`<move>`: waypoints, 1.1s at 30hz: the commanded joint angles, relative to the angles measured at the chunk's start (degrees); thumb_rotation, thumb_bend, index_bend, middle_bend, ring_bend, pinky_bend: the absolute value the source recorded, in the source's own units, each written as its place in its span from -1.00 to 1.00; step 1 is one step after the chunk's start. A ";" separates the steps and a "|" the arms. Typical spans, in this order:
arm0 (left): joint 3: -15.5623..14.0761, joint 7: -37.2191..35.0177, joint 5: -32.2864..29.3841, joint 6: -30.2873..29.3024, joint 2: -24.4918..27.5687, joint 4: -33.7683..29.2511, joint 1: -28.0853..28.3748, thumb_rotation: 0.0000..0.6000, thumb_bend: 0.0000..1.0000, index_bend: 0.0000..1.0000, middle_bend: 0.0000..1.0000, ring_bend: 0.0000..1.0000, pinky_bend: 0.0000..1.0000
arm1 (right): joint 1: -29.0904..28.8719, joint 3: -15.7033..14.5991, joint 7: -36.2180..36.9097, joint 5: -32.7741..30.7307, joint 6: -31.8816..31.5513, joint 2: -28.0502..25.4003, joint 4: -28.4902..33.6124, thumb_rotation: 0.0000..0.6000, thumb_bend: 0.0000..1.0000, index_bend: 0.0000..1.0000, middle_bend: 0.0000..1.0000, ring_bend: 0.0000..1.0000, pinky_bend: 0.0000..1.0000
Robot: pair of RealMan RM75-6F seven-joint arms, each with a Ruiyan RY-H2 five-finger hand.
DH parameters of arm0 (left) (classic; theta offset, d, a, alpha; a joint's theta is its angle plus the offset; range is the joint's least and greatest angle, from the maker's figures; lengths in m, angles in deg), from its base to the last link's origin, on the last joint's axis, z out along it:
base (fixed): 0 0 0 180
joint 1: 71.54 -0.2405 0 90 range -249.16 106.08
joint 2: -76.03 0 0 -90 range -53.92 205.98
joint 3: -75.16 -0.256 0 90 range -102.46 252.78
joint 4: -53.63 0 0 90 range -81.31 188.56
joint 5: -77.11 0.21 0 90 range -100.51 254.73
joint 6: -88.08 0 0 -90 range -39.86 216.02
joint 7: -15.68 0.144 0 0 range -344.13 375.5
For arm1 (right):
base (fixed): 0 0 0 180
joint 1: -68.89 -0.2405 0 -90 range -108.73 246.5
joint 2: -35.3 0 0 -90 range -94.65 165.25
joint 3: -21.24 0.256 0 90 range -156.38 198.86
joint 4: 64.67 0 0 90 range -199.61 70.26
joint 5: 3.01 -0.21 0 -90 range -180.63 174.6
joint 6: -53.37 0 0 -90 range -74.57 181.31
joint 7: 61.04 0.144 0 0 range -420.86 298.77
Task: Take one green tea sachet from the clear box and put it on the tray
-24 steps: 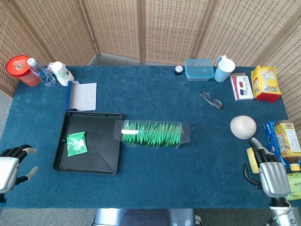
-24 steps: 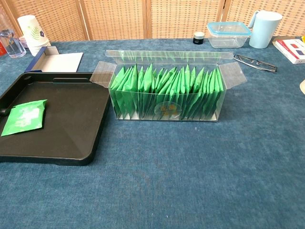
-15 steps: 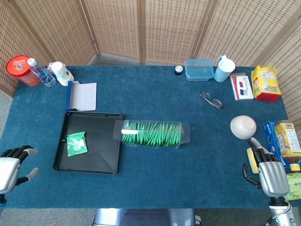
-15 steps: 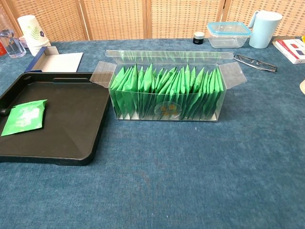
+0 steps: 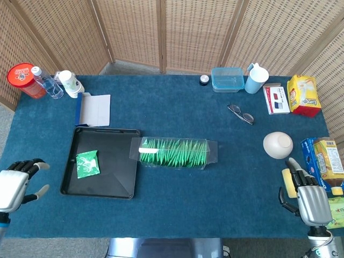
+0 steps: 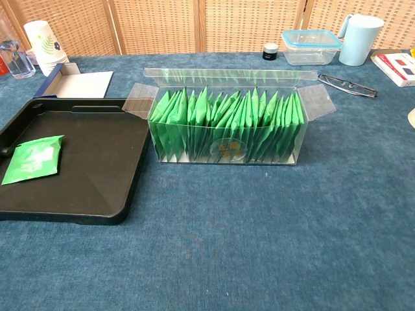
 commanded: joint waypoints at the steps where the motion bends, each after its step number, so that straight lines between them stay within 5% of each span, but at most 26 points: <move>1: 1.54 -2.63 -0.05 4.18 2.07 -1.07 3.62 1.00 -0.63 -0.27 -0.33 -0.31 -0.32 | -0.04 0.05 -0.11 -0.17 0.16 0.17 0.23 -0.52 0.17 -1.00 -0.77 -0.57 -0.36; 14: 7.42 -7.85 -0.04 20.40 1.49 0.38 19.81 1.00 -0.63 -0.35 -0.32 -0.31 -0.32 | -0.40 0.52 -1.30 -1.49 1.29 1.01 1.44 -0.51 0.17 -1.00 -0.77 -0.57 -0.36; 23: 10.96 -12.71 -1.62 33.83 -7.37 5.44 34.33 1.00 -0.63 -0.37 -0.32 -0.31 -0.32 | 0.33 0.53 -0.37 -1.95 0.47 0.72 2.11 -0.51 0.17 -1.00 -0.78 -0.56 -0.36; 33: 13.40 -10.45 -5.84 40.18 -13.84 7.84 43.45 1.00 -0.63 -0.39 -0.32 -0.31 -0.32 | 1.10 0.17 2.46 -1.50 -0.57 1.43 1.05 -0.52 0.17 -0.96 -0.77 -0.54 -0.36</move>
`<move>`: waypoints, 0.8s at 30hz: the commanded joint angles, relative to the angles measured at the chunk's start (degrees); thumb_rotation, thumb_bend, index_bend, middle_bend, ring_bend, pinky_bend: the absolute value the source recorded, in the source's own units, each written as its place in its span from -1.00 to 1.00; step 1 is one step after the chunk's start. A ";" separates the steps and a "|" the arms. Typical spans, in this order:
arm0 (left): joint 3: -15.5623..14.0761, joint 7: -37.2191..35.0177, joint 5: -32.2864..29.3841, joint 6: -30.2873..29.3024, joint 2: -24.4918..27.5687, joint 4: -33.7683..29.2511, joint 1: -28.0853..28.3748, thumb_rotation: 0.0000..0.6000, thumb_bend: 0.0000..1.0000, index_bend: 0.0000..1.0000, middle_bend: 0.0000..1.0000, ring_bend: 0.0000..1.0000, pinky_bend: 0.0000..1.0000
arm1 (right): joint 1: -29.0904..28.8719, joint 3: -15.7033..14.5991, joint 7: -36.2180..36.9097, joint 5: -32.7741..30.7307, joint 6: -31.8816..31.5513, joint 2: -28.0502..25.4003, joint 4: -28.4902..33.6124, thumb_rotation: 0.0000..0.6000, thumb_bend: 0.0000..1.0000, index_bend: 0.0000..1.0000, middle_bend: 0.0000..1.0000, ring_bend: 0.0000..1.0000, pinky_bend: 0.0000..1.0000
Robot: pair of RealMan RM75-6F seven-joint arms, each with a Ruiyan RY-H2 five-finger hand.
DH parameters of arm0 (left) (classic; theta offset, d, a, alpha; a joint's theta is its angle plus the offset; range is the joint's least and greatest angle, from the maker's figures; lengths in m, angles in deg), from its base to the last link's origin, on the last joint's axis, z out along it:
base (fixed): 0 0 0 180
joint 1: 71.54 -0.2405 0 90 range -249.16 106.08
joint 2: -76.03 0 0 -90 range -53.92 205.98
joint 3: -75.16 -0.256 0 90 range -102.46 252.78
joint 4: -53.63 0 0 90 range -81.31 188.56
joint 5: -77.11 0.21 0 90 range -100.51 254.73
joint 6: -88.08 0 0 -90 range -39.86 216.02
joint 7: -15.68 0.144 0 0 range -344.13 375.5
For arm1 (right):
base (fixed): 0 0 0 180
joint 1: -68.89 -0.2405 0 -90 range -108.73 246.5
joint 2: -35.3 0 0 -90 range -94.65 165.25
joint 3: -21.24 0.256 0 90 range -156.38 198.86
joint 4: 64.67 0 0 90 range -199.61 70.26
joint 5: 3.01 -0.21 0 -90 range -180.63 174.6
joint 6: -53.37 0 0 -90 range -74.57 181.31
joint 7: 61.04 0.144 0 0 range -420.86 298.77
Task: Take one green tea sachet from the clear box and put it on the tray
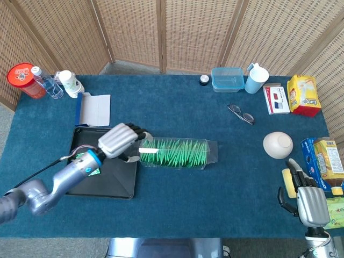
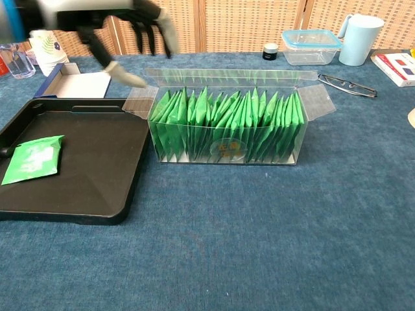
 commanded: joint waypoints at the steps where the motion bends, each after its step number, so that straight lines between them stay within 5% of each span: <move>1: 1.04 1.88 -1.86 1.34 -1.65 0.60 2.09 1.00 -0.63 -0.39 -0.32 -0.31 -0.32 | 0.32 -0.13 0.82 -0.04 -0.30 0.25 -0.53 -0.52 0.17 -0.96 -0.77 -0.54 -0.36; 12: 1.82 7.63 -8.51 6.05 -4.42 2.12 7.08 1.00 -0.63 -0.40 -0.32 -0.31 -0.32 | 0.98 -0.31 3.18 -0.14 -0.86 0.75 -1.68 -0.52 0.17 -0.94 -0.77 -0.54 -0.36; 24: 2.63 9.73 -17.10 11.58 -7.04 5.20 12.91 1.00 -0.22 -0.45 -0.32 -0.29 -0.32 | 1.75 -0.67 5.58 -0.03 -1.40 1.49 -2.74 -0.51 0.17 -0.93 -0.77 -0.54 -0.36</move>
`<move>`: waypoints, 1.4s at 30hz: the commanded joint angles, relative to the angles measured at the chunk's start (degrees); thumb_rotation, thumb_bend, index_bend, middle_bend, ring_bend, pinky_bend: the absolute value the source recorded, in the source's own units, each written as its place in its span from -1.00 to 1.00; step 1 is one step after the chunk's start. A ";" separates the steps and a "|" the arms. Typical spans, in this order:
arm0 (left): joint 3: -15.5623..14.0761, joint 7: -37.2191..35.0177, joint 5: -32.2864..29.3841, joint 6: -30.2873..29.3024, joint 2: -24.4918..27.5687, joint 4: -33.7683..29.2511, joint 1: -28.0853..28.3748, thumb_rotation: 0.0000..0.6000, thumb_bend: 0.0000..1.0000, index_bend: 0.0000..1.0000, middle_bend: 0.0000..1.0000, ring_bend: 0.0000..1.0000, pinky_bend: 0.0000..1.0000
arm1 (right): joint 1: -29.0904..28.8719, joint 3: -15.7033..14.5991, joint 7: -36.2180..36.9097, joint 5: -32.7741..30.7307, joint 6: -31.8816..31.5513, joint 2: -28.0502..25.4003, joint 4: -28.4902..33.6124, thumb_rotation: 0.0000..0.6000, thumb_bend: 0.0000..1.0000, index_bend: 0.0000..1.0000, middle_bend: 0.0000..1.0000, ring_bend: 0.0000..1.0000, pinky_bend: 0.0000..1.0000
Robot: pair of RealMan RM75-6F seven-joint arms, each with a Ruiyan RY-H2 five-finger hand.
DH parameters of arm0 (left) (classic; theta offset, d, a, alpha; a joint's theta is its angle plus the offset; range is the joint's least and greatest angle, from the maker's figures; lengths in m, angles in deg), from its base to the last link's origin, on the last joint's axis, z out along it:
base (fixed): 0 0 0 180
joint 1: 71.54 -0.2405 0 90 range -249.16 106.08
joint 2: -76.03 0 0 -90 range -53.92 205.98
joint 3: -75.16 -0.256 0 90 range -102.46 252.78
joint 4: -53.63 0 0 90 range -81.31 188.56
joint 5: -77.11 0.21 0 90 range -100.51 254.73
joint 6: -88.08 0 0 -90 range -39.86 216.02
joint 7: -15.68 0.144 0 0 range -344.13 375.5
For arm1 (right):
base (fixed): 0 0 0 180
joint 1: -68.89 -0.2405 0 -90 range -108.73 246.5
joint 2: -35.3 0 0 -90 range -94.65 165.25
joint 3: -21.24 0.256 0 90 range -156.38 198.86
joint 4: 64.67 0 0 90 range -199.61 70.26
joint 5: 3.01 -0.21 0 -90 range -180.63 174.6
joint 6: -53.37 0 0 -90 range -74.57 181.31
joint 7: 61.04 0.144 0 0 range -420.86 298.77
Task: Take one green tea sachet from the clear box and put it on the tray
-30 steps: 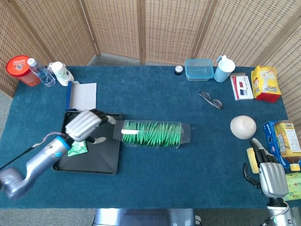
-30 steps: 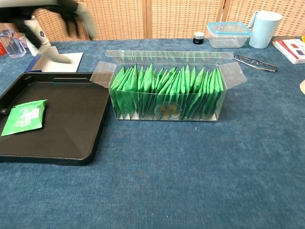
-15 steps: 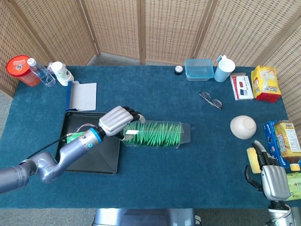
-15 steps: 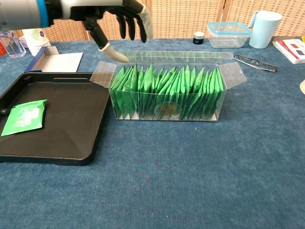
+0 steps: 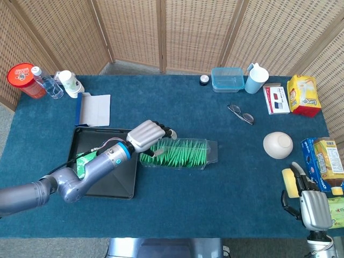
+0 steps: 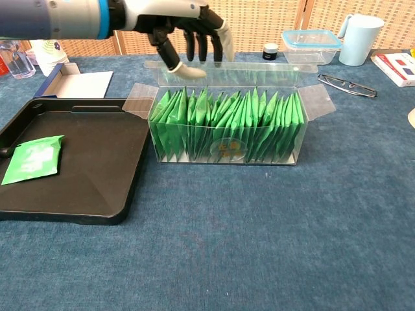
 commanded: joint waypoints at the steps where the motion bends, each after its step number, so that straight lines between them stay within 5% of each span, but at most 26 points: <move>1: 0.04 0.67 -2.09 1.71 -0.59 1.25 1.65 1.00 -0.20 -0.46 -0.32 -0.28 -0.32 | 0.33 -0.16 0.61 0.00 -0.26 0.15 -0.28 -0.52 0.17 -0.93 -0.78 -0.54 -0.36; 20: -1.45 1.40 -8.74 4.38 -0.09 3.94 5.05 1.00 0.20 -0.54 -0.07 -0.10 -0.32 | 0.63 0.01 1.96 0.21 -0.48 0.41 -0.59 -0.51 0.17 -0.91 -0.77 -0.53 -0.36; 31: -2.22 0.98 -8.28 3.22 -0.79 4.96 5.55 1.00 0.20 -0.55 0.16 0.02 -0.32 | 0.71 -0.05 1.80 0.26 -0.31 0.59 -0.37 -0.51 0.17 -0.91 -0.77 -0.53 -0.36; 42: -4.47 5.36 -11.28 1.33 -3.08 9.12 6.07 1.00 0.13 -0.57 0.08 -0.07 -0.32 | 0.75 0.06 2.76 0.06 -0.14 0.69 -0.68 -0.51 0.17 -0.91 -0.77 -0.53 -0.36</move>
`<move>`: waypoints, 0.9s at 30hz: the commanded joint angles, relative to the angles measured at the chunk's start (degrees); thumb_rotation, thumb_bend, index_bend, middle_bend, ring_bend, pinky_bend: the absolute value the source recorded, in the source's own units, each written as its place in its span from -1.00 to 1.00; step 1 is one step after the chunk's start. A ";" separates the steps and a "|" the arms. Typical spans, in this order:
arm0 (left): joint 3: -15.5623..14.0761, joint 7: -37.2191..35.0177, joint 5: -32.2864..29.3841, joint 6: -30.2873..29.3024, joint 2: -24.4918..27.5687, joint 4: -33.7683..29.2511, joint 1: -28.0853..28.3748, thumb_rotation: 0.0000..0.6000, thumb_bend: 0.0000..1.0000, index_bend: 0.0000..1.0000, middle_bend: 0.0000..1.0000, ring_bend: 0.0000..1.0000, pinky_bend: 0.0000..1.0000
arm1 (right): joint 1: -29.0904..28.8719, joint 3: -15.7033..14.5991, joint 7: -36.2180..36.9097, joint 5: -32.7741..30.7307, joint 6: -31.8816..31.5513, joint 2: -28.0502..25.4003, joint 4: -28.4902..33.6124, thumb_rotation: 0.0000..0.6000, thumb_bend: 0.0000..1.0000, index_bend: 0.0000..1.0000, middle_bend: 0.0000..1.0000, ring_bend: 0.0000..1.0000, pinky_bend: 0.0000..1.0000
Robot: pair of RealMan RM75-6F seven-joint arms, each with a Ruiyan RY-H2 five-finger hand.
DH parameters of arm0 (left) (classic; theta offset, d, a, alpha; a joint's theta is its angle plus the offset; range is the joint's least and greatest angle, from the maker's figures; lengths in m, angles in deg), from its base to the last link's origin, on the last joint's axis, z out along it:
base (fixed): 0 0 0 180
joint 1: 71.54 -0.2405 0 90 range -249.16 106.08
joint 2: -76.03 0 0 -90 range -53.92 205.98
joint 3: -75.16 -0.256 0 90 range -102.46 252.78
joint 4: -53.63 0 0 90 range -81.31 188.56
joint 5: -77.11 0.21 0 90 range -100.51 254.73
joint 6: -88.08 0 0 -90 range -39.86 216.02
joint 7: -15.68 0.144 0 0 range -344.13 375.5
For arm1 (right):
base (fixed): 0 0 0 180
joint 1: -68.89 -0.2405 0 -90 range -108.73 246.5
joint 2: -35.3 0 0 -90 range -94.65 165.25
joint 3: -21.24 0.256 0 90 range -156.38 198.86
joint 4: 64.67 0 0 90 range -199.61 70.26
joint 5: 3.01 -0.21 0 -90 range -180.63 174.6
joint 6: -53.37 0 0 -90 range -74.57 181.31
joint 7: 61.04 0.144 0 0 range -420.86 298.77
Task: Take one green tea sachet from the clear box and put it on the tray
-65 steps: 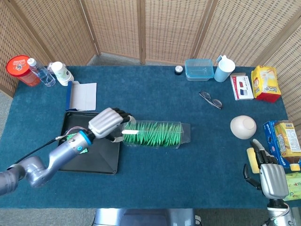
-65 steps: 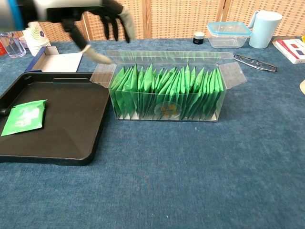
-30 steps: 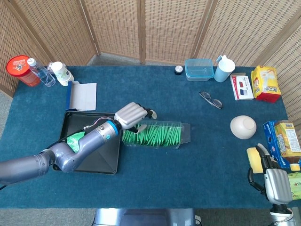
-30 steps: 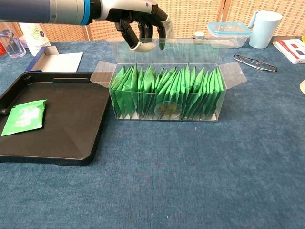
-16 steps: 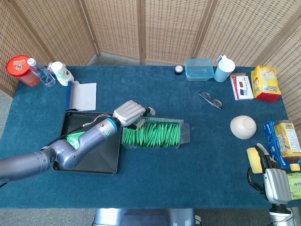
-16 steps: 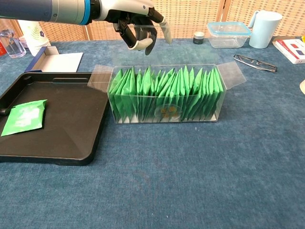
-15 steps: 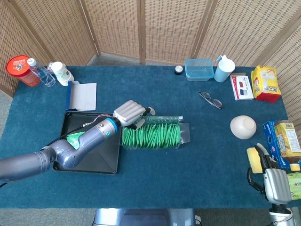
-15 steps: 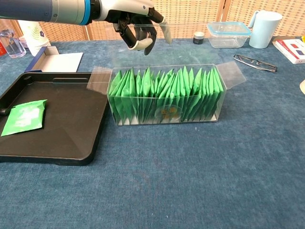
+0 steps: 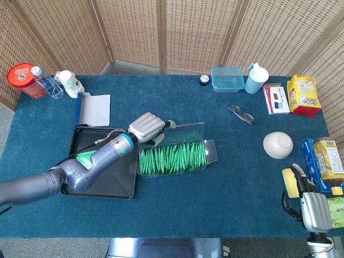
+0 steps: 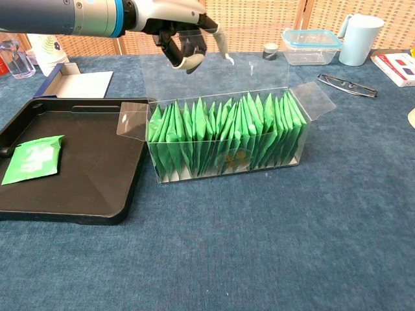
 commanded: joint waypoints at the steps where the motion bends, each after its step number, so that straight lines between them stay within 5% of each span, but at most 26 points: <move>1: -0.99 2.21 -2.27 -0.77 -1.19 1.66 0.26 1.00 0.12 -0.59 0.02 -0.13 -0.32 | 0.01 -0.03 0.24 0.04 0.04 0.07 -0.11 -0.51 0.17 -0.91 -0.77 -0.53 -0.36; 13: -3.38 13.27 -8.18 -5.90 -3.21 4.76 1.43 0.49 -0.03 -0.79 -0.77 -0.96 -0.39 | 0.34 -0.15 1.15 0.59 -0.62 0.15 -0.03 -0.51 0.17 -0.91 -0.77 -0.52 -0.36; 27: -7.89 26.14 -9.66 -8.84 -3.64 5.71 1.79 0.29 -0.14 -0.89 -0.97 -1.00 -0.51 | 0.98 -0.50 2.00 1.29 -1.61 0.06 0.01 -0.51 0.17 -0.89 -0.78 -0.52 -0.36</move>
